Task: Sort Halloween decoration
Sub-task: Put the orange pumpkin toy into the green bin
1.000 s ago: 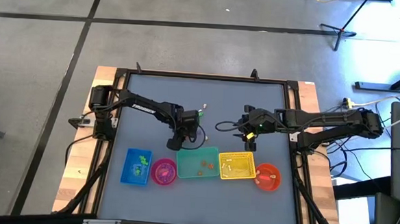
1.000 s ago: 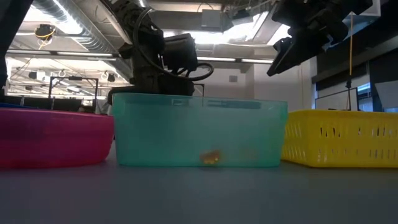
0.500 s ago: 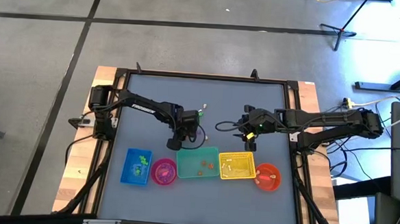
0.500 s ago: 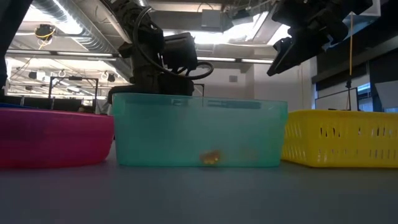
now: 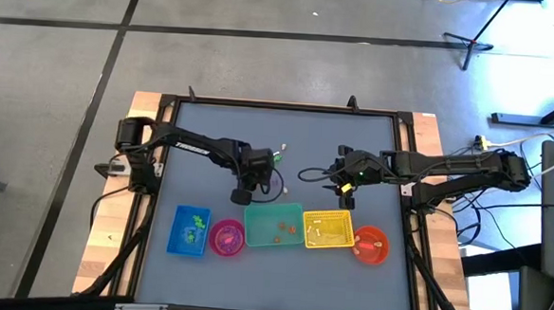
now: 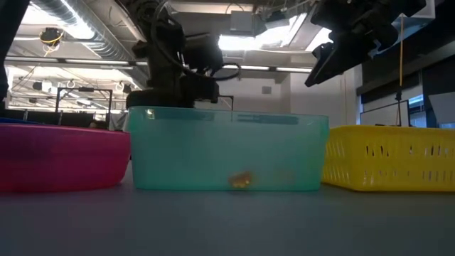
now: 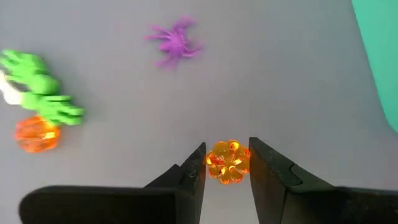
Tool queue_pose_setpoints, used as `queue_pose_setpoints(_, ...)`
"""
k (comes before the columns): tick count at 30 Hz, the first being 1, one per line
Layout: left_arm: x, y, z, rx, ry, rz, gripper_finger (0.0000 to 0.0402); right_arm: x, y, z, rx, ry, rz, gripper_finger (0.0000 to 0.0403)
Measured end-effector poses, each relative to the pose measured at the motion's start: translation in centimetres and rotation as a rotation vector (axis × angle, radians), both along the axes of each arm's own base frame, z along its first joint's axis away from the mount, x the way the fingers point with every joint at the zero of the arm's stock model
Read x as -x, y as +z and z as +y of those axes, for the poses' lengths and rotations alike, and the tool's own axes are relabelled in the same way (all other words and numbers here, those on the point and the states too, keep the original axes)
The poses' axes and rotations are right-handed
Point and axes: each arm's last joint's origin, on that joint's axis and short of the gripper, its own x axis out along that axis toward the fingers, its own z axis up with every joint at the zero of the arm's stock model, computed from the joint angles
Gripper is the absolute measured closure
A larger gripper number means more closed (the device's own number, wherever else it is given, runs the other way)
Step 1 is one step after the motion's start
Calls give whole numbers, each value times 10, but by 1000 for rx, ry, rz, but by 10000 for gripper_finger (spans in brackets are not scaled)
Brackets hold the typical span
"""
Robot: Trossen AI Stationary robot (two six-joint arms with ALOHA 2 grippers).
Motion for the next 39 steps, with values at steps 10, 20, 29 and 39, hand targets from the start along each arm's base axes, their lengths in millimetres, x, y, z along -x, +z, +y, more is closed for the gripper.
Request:
queue_pose_setpoints(10,3,34,0,-6,100,-140,322,0,0,0,0,0,-1,214)
queue_pose_setpoints(20,-12,58,-28,237,140,-367,322,0,0,0,0,0,-7,214)
queue_pose_setpoints(29,-19,65,-75,307,1,-454,322,0,0,0,0,0,-7,214)
queue_pose_setpoints(39,-13,65,-117,296,-16,-440,315,-1,1,0,0,0,-8,214)
